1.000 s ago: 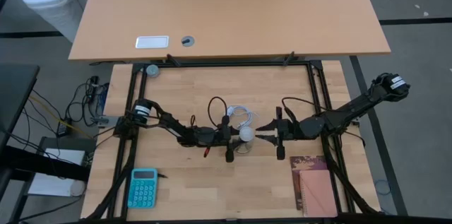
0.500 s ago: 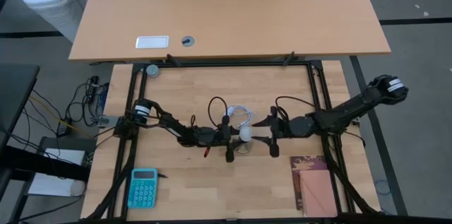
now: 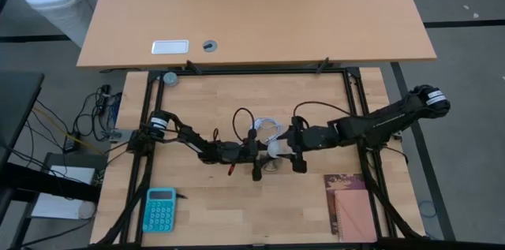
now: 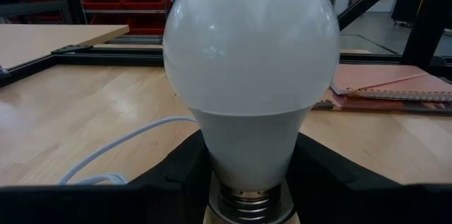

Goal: Screw lightbulb
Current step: Insert the white lightbulb into the lamp socket

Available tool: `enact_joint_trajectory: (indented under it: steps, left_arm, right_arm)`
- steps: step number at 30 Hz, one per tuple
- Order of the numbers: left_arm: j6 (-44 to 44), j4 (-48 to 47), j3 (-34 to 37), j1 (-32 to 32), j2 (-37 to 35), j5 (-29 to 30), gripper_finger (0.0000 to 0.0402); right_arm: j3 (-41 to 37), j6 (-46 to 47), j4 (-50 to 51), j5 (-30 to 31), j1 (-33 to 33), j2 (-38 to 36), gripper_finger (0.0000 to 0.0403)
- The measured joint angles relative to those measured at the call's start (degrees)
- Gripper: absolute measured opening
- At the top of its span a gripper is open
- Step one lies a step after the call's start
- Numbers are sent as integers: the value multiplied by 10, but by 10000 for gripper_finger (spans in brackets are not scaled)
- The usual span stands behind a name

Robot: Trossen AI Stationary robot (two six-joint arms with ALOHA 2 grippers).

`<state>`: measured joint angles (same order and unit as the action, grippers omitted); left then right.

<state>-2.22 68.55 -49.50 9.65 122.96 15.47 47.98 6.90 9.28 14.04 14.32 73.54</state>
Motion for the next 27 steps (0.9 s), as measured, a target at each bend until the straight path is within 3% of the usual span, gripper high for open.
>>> enact_joint_trajectory:
  steps: [7,14,27]
  left_arm:
    - [-14,-2,0,0,0,0,168]
    - [-11,-3,0,0,0,0,168]
    - [-9,-3,0,0,1,0,168]
  right_arm:
    - [95,-5,119,-47,-16,52,281]
    - [165,-30,177,-66,-24,114,281]
    - [195,-71,245,-102,-50,125,282]
